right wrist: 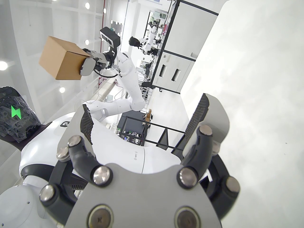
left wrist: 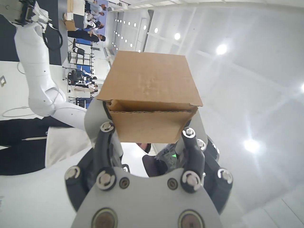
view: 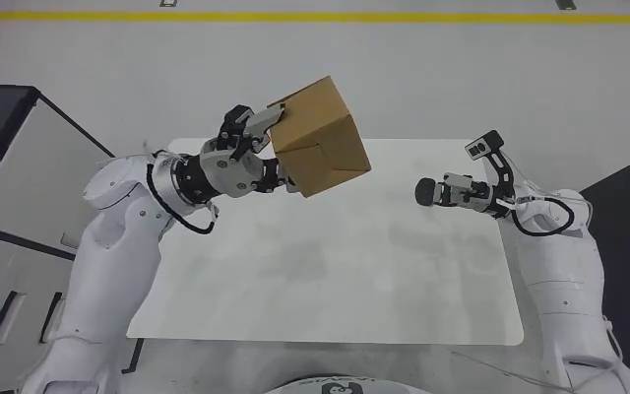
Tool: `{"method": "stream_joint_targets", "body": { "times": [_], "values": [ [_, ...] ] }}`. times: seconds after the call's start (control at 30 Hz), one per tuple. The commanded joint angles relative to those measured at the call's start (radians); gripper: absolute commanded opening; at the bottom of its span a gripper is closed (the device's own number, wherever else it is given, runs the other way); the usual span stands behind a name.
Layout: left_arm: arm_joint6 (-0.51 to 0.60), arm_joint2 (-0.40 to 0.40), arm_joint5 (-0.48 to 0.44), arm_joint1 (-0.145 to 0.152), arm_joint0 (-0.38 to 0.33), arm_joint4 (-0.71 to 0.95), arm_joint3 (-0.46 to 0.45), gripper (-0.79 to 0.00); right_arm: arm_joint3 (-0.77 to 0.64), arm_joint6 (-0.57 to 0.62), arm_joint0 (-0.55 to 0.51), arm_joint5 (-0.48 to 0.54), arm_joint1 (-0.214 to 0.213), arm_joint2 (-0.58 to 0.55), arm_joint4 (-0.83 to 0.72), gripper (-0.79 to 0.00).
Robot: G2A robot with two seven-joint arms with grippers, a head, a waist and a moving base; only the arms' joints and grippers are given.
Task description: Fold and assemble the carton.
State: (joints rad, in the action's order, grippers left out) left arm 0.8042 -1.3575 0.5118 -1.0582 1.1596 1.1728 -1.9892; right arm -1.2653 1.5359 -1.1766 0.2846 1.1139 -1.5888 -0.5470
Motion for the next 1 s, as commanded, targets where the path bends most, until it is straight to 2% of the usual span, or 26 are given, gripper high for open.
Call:
{"method": "stream_joint_targets", "body": {
  "times": [0.0,0.07,0.3,0.4,0.47,0.77,0.8,0.87,0.97],
  "values": [
    [-0.003,0.000,-0.014,-0.001,0.004,0.001,-0.002,-0.785,0.000,0.000,0.000,0.000,0.000,0.000,0.000,0.000],
    [0.055,0.009,-0.043,-0.002,0.017,0.014,-0.002,-0.785,0.000,0.000,0.000,0.000,0.000,0.000,0.000,0.000],
    [0.274,-0.003,-0.232,0.014,0.031,-0.274,0.059,-0.785,0.000,0.000,0.000,0.000,0.000,0.000,0.000,0.000],
    [0.331,0.003,-0.320,0.016,0.031,-0.341,0.092,-0.785,0.000,0.000,0.000,0.000,0.000,0.000,0.000,0.000],
    [0.340,0.004,-0.371,0.015,0.021,-0.370,0.104,-0.785,0.000,0.000,0.000,0.000,0.000,0.000,0.000,0.000],
    [0.317,-0.002,-0.382,0.015,0.023,-0.381,0.111,-0.785,0.000,0.000,0.000,0.000,0.000,0.000,0.000,0.000],
    [0.290,-0.003,-0.418,0.017,0.032,-0.441,0.104,-0.785,0.000,0.000,0.000,0.000,0.000,0.000,0.000,0.000],
    [0.316,0.007,-0.472,0.019,0.041,-0.513,0.112,-0.785,0.000,0.000,0.000,0.000,0.000,0.000,0.000,0.000],
    [0.324,0.018,-0.587,0.011,0.040,-0.446,0.141,-0.785,0.000,0.000,0.000,0.000,0.000,0.000,0.000,0.000]
  ]
}}
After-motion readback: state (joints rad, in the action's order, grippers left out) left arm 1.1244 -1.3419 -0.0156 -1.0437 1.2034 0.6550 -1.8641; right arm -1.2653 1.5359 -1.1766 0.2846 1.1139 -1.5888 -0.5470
